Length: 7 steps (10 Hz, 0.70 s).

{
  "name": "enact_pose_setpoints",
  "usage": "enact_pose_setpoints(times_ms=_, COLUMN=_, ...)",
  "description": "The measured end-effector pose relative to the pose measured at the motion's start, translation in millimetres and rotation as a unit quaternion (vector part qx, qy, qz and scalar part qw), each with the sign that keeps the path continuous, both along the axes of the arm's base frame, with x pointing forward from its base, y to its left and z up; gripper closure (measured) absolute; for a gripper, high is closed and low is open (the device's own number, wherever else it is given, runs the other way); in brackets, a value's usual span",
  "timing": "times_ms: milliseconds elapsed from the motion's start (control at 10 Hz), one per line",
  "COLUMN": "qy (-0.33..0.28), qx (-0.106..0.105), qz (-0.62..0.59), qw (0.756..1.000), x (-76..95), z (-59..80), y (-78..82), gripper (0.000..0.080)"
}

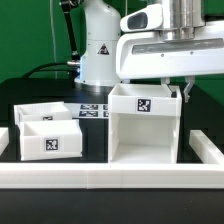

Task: Assemble drawer

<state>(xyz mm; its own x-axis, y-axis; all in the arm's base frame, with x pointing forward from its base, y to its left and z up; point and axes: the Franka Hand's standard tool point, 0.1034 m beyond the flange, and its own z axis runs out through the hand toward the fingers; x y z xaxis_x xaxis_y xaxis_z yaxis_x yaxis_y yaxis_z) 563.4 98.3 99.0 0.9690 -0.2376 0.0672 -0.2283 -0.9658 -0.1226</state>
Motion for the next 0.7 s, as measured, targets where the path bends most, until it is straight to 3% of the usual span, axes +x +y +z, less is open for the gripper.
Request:
enact_pose_setpoints(times_ms=400, qy=0.011, qx=0.02, qz=-0.122, qw=0.992, x=0.9, z=1.2, y=4.7, gripper=0.0758)
enact_pose_setpoints(times_ms=700, qy=0.019, qx=0.038, qz=-0.235, qw=0.971, x=11.5, z=2.6, y=2.5, gripper=0.0758)
